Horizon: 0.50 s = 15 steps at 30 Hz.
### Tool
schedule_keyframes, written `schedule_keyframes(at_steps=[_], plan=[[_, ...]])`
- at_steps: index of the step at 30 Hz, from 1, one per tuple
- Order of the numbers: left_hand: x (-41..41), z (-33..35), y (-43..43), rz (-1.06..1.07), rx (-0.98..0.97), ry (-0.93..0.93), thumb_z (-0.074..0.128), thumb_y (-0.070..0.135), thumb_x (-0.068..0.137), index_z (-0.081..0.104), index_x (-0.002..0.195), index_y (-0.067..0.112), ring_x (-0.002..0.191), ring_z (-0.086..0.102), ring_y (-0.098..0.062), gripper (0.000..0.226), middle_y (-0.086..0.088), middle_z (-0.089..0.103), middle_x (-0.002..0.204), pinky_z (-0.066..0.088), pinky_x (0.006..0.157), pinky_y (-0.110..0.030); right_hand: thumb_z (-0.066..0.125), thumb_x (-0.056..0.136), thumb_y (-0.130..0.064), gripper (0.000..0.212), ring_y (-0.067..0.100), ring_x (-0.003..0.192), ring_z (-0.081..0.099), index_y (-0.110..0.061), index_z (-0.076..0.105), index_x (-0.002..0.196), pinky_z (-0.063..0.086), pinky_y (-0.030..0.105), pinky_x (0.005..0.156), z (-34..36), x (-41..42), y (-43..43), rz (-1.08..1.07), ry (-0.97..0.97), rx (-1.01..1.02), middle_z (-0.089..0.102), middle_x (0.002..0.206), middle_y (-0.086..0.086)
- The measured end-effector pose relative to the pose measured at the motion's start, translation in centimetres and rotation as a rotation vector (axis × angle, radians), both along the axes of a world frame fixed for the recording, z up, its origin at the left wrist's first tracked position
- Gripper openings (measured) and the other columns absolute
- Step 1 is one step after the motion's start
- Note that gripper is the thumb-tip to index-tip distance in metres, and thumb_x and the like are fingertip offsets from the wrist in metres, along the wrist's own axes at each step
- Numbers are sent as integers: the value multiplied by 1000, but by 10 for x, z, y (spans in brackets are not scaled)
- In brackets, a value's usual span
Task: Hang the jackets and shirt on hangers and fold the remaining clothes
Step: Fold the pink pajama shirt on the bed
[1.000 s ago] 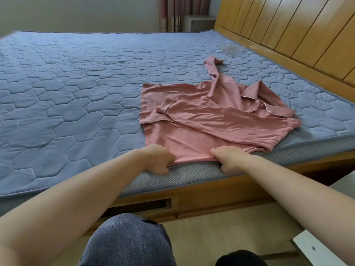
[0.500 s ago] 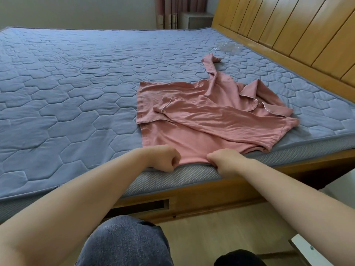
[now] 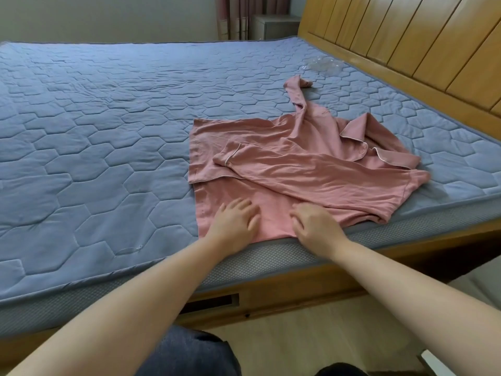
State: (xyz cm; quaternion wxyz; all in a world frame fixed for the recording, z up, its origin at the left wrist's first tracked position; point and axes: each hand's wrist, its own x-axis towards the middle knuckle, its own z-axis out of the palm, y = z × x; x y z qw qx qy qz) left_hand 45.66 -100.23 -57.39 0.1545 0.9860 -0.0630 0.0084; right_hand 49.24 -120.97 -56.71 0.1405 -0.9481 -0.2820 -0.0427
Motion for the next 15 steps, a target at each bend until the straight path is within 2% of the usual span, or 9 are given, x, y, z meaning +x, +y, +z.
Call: schedule_keyframes(at_steps=[1, 2, 4, 5, 6, 8, 11, 13, 15], plan=[[10, 6, 0, 32, -63, -98, 37, 32, 100, 36, 146, 23, 143, 24, -18, 47, 0, 32, 154, 17, 118, -39, 28, 88, -32, 51, 37, 113, 54, -2, 64, 109, 38, 43, 97, 5, 13, 2, -49, -125, 67, 61, 116, 18], [20, 10, -1, 54, -102, -185, 40, 26, 99, 37, 146, 20, 141, 29, -20, 48, -2, 36, 152, 21, 116, -37, 27, 87, -31, 52, 37, 117, 51, -2, 62, 113, 36, 45, 99, 9, 27, 6, -117, -180, 70, 58, 121, 19], [39, 12, -6, 73, -99, -242, 42, 19, 96, 34, 147, 16, 141, 27, -23, 52, -5, 35, 152, 20, 117, -36, 27, 95, -34, 56, 35, 142, 20, -7, 33, 144, 15, 50, 114, 10, 52, 12, -224, 4, -100, 24, 153, 20], [48, 9, -10, 75, -60, -226, 41, 20, 96, 32, 148, 17, 143, 23, -24, 54, -5, 31, 154, 18, 118, -37, 26, 98, -38, 60, 31, 147, 4, -12, 15, 151, 4, 51, 116, 4, 61, 14, -238, 130, -214, 6, 159, 15], [55, 6, -15, 77, -22, -207, 39, 22, 96, 30, 149, 20, 145, 18, -24, 54, -5, 26, 156, 15, 118, -39, 25, 99, -43, 63, 29, 147, -1, -16, 5, 153, 1, 51, 117, -2, 66, 14, -226, 235, -313, 0, 160, 12], [65, -5, -23, 57, -63, -249, 36, 24, 91, 37, 146, 21, 144, 21, -26, 55, -9, 30, 154, 18, 117, -44, 30, 96, -49, 65, 29, 144, 15, -15, 17, 151, 13, 49, 116, -10, 74, 10, -171, 269, -336, 17, 156, 13], [91, -11, -33, 27, -362, -469, 38, 12, 76, 58, 128, 12, 135, 39, -30, 56, -13, 51, 139, 32, 112, -42, 33, 88, -53, 56, 29, 114, 49, -13, 57, 120, 38, 39, 97, 2, 106, 5, -161, 72, 113, 57, 119, 10], [123, -4, -38, 83, -425, -517, 42, 7, 72, 60, 126, 10, 133, 40, -32, 57, -13, 52, 137, 32, 111, -40, 31, 84, -48, 54, 31, 102, 53, -9, 63, 104, 40, 39, 89, 14, 142, 3, -188, -78, 251, 62, 104, 10], [164, 8, -44, 137, -373, -502, 42, 11, 76, 57, 130, 10, 136, 35, -33, 56, -14, 48, 141, 27, 113, -39, 32, 83, -40, 51, 34, 104, 51, -5, 63, 104, 40, 41, 91, 21, 187, 2, -258, -134, 192, 61, 108, 14]])
